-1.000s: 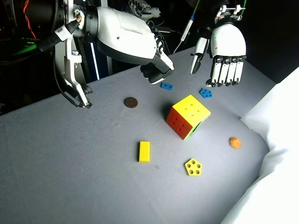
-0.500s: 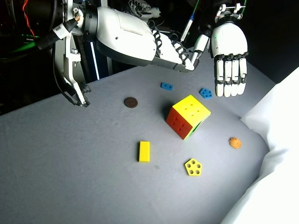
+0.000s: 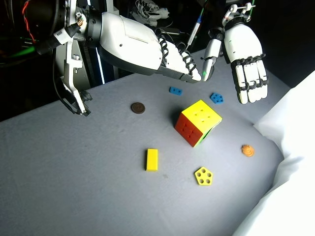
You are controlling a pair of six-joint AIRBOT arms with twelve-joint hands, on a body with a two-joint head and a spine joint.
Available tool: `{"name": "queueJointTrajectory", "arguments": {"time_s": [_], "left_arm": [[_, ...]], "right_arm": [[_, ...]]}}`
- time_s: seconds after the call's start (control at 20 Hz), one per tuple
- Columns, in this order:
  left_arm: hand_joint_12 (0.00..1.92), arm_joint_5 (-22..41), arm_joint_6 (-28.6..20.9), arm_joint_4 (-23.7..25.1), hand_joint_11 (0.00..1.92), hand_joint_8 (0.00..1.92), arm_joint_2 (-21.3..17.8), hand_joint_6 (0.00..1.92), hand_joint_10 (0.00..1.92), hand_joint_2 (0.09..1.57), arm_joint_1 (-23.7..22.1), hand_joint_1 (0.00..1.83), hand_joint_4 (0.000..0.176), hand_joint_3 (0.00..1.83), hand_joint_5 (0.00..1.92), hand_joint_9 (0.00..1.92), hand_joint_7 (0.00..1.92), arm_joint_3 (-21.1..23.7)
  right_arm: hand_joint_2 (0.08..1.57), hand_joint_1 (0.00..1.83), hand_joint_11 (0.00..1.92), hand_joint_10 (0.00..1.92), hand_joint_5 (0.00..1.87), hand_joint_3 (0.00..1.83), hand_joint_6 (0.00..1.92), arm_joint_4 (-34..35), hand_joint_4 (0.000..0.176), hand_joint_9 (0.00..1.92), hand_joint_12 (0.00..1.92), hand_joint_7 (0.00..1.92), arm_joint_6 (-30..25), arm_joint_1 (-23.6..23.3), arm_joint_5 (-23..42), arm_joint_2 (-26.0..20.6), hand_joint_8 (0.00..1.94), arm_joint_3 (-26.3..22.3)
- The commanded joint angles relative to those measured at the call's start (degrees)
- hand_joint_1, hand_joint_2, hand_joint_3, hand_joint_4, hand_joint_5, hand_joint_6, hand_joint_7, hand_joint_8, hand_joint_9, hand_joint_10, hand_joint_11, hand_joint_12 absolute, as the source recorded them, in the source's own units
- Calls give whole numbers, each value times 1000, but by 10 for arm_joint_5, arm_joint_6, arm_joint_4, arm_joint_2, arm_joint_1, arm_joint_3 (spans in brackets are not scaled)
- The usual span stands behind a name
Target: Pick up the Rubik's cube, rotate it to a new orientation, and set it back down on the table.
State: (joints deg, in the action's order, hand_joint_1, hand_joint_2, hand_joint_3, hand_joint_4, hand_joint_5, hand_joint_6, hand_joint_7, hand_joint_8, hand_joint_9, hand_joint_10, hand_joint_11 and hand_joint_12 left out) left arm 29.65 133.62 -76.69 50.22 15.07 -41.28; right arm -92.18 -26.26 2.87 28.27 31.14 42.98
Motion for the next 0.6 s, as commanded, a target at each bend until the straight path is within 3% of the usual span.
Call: {"name": "queueJointTrajectory", "arguments": {"time_s": [0.0, 0.2, 0.4, 0.55], "left_arm": [[187, 39, 2, 26, 0, 3, 2, 3, 2, 1095, -1, 326, 0, 0, 12, 24, 25, 1], [2, 42, 5, 25, 0, 0, 14, 0, 0, 978, 11, 897, 0, 0, 0, 0, 0, 0], [0, 64, 7, 3, 0, 0, 42, 0, 0, 941, 22, 970, 0, 0, 0, 0, 0, -2], [0, 92, 29, -49, 0, 0, 65, 4, 0, 928, 15, 982, 0, 0, 13, 0, 0, -8]], "right_arm": [[1226, 0, 0, 0, 0, 9, 0, 32, 0, 0, 0, 12, -1, -9, 4, -2, 4, -1], [1238, 0, 0, 5, 22, 13, 9, 32, 0, 11, 0, 49, -1, -10, 3, -2, 17, -1], [1239, 0, 0, 0, 8, 11, 2, 32, 0, 0, 0, 31, -1, -14, 2, -2, 6, -1], [1247, 0, 0, 0, 0, 13, 0, 32, 0, 0, 0, 7, -4, -15, 2, -2, 0, -1]]}}
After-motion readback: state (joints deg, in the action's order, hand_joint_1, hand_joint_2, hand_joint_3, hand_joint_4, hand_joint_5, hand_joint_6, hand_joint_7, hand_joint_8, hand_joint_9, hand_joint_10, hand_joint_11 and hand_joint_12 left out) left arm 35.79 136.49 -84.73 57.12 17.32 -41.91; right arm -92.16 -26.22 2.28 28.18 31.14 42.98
